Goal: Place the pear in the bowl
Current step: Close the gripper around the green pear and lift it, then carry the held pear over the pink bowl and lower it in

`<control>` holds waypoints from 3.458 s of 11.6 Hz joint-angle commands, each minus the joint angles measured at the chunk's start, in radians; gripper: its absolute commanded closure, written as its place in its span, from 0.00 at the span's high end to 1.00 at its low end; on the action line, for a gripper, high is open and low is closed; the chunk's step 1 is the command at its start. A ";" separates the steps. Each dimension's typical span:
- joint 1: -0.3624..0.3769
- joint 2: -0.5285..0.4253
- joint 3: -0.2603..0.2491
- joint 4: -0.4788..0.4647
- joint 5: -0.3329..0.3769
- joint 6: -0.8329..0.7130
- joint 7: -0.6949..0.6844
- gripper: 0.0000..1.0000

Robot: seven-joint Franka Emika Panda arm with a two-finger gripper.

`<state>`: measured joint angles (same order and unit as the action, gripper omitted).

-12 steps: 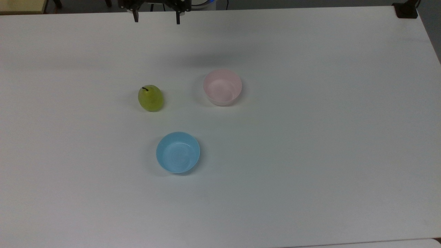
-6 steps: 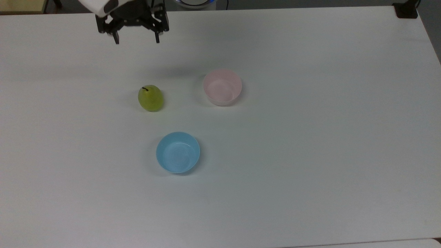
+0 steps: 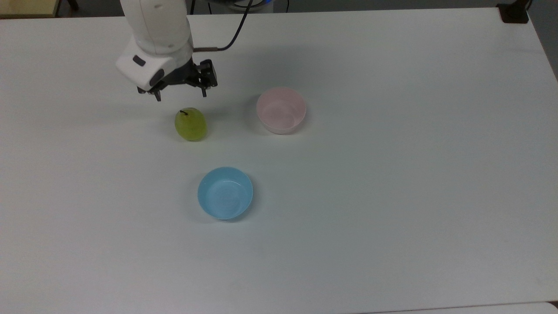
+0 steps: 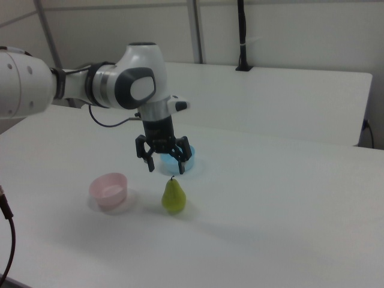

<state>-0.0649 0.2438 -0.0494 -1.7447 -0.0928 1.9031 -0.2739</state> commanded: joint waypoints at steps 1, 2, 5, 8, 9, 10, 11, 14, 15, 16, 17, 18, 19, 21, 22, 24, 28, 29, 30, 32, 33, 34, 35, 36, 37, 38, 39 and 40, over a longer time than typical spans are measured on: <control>-0.001 0.049 -0.004 -0.027 -0.028 0.062 -0.045 1.00; -0.001 0.066 -0.004 -0.044 -0.044 0.095 -0.045 1.00; 0.005 0.103 -0.004 -0.064 -0.056 0.137 -0.045 1.00; 0.007 0.120 -0.003 -0.062 -0.074 0.140 -0.045 0.79; 0.007 0.120 -0.003 -0.062 -0.074 0.140 -0.045 0.66; 0.007 0.120 -0.003 -0.062 -0.074 0.140 -0.045 0.52; 0.007 0.120 -0.003 -0.062 -0.074 0.143 -0.045 0.41; 0.007 0.111 -0.003 -0.062 -0.074 0.146 -0.045 0.28; 0.005 0.103 -0.003 -0.061 -0.074 0.139 -0.045 0.28; 0.005 0.091 -0.003 -0.061 -0.073 0.134 -0.045 0.28; 0.004 0.069 -0.003 -0.061 -0.073 0.123 -0.044 0.28; 0.002 0.054 -0.003 -0.052 -0.071 0.093 -0.044 0.28; -0.001 0.034 -0.003 -0.050 -0.067 0.076 -0.042 0.28; -0.001 -0.009 -0.004 -0.030 -0.062 0.035 -0.028 0.28; 0.002 -0.015 -0.004 0.006 -0.061 -0.039 -0.027 0.28; 0.008 -0.049 -0.001 0.082 -0.021 -0.143 -0.027 0.28; 0.091 -0.135 0.011 0.077 0.024 -0.209 0.037 0.28; 0.132 -0.141 0.011 0.074 0.025 -0.220 0.086 0.28; 0.173 -0.147 0.011 0.068 0.025 -0.231 0.131 0.28; 0.259 -0.147 0.011 0.050 0.027 -0.231 0.218 0.28; 0.293 -0.138 0.013 0.030 0.025 -0.220 0.252 0.28; 0.321 -0.129 0.013 0.012 0.027 -0.205 0.271 0.28; 0.335 -0.127 0.014 -0.024 0.027 -0.161 0.285 0.28; 0.346 -0.126 0.014 -0.057 0.028 -0.107 0.306 0.28; 0.355 -0.115 0.014 -0.082 0.028 -0.072 0.312 0.28; 0.356 -0.097 0.014 -0.090 0.028 -0.044 0.312 0.28; 0.356 -0.075 0.014 -0.099 0.028 -0.018 0.312 0.28; 0.356 -0.057 0.014 -0.108 0.028 0.006 0.312 0.28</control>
<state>0.2793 0.1655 -0.0246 -1.8189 -0.0750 1.8447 0.0222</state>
